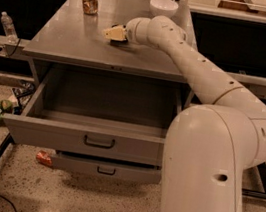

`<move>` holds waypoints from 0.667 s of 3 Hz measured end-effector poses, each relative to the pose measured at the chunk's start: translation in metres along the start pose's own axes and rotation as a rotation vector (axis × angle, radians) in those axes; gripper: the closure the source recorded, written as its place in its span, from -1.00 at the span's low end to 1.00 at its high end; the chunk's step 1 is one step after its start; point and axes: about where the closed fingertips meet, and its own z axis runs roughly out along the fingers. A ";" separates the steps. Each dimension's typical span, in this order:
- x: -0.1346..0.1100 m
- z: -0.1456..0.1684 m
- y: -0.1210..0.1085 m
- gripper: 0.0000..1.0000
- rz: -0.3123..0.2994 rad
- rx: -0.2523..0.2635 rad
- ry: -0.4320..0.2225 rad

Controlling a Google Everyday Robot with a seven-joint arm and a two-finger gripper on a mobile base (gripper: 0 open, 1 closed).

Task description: Place rxbar chocolate into top drawer

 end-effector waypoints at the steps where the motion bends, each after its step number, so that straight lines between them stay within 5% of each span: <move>1: 0.004 0.003 -0.003 -0.23 0.026 0.010 0.005; 2: 0.007 0.002 -0.002 0.23 0.034 0.004 0.018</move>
Offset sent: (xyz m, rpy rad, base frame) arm -0.0009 -0.0103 -0.0070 0.0046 0.0513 -0.0146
